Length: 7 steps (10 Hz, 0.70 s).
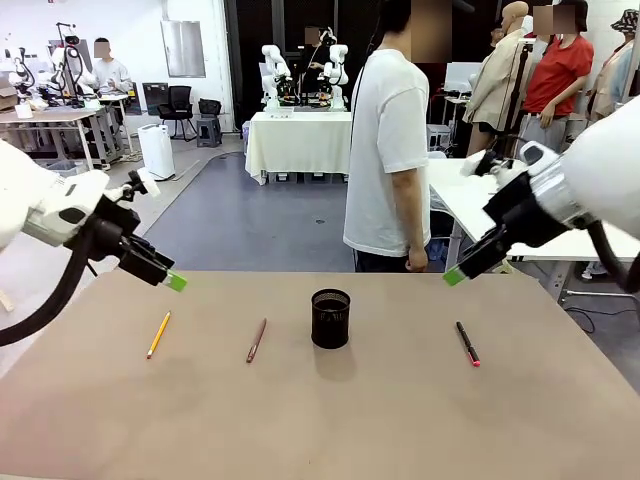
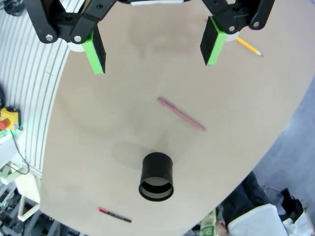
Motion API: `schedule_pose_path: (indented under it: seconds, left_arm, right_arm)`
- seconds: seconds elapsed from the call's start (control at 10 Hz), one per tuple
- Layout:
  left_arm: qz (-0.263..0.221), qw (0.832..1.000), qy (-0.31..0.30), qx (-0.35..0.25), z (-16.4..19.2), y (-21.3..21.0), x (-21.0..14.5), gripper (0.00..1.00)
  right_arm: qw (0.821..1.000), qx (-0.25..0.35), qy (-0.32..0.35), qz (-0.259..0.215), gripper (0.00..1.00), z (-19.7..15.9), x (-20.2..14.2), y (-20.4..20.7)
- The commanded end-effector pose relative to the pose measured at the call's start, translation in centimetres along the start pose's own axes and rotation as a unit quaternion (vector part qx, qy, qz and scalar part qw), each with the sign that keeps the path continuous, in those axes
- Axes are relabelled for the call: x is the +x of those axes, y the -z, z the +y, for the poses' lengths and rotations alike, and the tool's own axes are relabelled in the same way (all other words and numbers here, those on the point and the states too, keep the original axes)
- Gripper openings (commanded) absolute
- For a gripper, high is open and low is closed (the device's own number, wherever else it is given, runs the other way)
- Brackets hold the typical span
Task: Place the pens into the pen holder.
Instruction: Pick up a writing instrument from the table and place it into the Pen holder.
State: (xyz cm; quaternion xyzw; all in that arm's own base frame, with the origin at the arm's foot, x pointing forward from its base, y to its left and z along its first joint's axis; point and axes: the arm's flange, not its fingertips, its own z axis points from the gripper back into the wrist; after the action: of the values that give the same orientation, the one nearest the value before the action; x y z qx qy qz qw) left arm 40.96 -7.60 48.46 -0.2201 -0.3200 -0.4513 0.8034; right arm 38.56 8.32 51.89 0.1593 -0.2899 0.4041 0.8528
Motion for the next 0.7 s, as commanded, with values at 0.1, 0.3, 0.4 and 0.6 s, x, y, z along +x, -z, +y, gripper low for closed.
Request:
schedule_pose_path:
  seconds: [0.1, 0.3, 0.4, 0.6]
  left_arm:
    - [-0.007, 1.0, 0.007, 0.029, 2.3, -1.4, 0.7, 1.0]
    - [-0.011, 0.998, 0.02, 0.056, 2.8, -2.7, 2.3, 1.0]
    - [-0.014, 0.998, 0.027, 0.058, 2.9, -3.1, 3.1, 1.0]
    - [-0.017, 0.998, 0.033, 0.053, 3.0, -3.3, 4.0, 1.0]
  right_arm:
    - [0.999, 0.031, 0.0, -0.035, 1.0, -2.4, -1.1, -3.2]
    - [0.998, 0.037, 0.002, -0.051, 1.0, -3.7, -1.7, -4.8]
    - [0.998, 0.033, 0.004, -0.051, 1.0, -4.3, -1.9, -5.4]
    - [0.999, 0.02, -0.002, -0.048, 1.0, -5.0, -2.1, -7.1]
